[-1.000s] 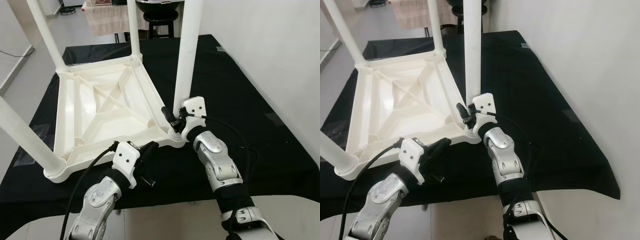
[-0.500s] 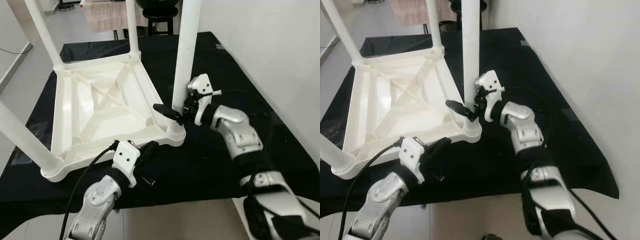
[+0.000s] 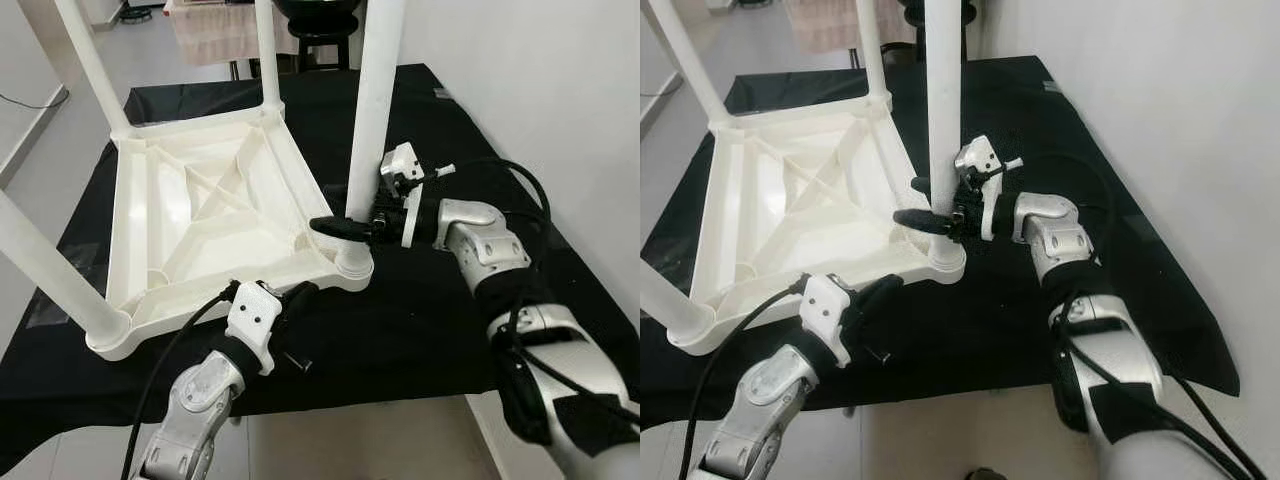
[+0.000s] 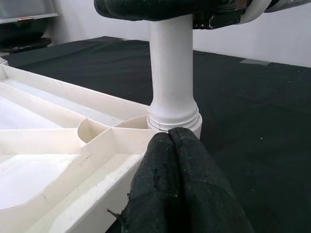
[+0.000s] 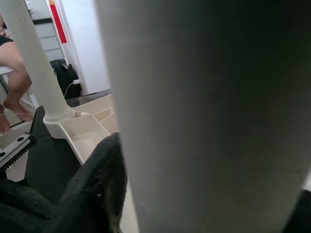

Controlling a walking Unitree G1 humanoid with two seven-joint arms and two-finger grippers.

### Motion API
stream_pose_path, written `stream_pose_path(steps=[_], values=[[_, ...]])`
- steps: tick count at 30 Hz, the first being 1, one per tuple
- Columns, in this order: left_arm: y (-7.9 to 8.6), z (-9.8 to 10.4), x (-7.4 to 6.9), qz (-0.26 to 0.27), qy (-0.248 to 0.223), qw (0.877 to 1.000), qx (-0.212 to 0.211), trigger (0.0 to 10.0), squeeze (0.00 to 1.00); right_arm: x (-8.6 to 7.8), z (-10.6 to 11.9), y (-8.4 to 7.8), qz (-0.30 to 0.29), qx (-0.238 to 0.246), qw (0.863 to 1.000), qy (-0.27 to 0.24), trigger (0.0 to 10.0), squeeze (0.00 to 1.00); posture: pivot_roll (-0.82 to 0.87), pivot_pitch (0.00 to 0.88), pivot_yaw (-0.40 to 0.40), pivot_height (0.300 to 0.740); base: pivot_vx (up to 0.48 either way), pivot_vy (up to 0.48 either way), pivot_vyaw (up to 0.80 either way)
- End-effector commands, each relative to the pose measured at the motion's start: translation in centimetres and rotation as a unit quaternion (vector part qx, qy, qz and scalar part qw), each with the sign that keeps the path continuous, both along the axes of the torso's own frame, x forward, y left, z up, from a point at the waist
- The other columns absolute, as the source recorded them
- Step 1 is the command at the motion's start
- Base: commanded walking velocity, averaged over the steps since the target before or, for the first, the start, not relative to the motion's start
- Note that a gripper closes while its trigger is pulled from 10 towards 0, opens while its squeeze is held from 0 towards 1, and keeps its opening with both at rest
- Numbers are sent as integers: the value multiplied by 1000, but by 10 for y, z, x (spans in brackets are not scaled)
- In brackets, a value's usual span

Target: Building children table

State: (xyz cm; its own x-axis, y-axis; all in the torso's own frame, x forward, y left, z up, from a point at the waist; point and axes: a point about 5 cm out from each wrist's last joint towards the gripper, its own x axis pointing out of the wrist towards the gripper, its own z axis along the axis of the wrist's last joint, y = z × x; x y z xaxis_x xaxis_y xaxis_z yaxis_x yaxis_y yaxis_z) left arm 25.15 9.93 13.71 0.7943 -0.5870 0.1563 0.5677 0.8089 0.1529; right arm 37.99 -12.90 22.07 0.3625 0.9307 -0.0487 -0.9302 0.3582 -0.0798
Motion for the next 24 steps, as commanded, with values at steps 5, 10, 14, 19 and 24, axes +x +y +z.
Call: stream_pose_path(steps=[5, 10, 14, 19, 24], values=[[-1, -4, -2, 0, 4, 1000, 9, 10000, 0, -3, -9, 0, 3, -12, 1000, -8, 0, 0, 26, 106, -25, 740, 0, 0, 0], [0, -3, -2, 0, 4, 1000, 8, 10000, 0, -11, -22, -17, -40, -9, 999, -29, 0, 0, 13, 110, -17, 740, 0, 0, 0], [1, -3, -2, -1, 4, 1000, 8, 10000, 0, -18, -34, -22, -84, -16, 996, -38, 0, 0, 8, 115, -13, 740, 0, 0, 0], [3, -3, -4, -1, 5, 1000, 10, 10000, 0, -27, -65, -15, -374, 2, 927, -16, 0, 0, 13, 118, -13, 740, 0, 0, 0], [4, -3, -4, 0, 4, 1000, 11, 10000, 0, -45, -78, 0, -437, 0, 900, 12, 0, 0, 18, 119, -7, 740, 0, 0, 0]])
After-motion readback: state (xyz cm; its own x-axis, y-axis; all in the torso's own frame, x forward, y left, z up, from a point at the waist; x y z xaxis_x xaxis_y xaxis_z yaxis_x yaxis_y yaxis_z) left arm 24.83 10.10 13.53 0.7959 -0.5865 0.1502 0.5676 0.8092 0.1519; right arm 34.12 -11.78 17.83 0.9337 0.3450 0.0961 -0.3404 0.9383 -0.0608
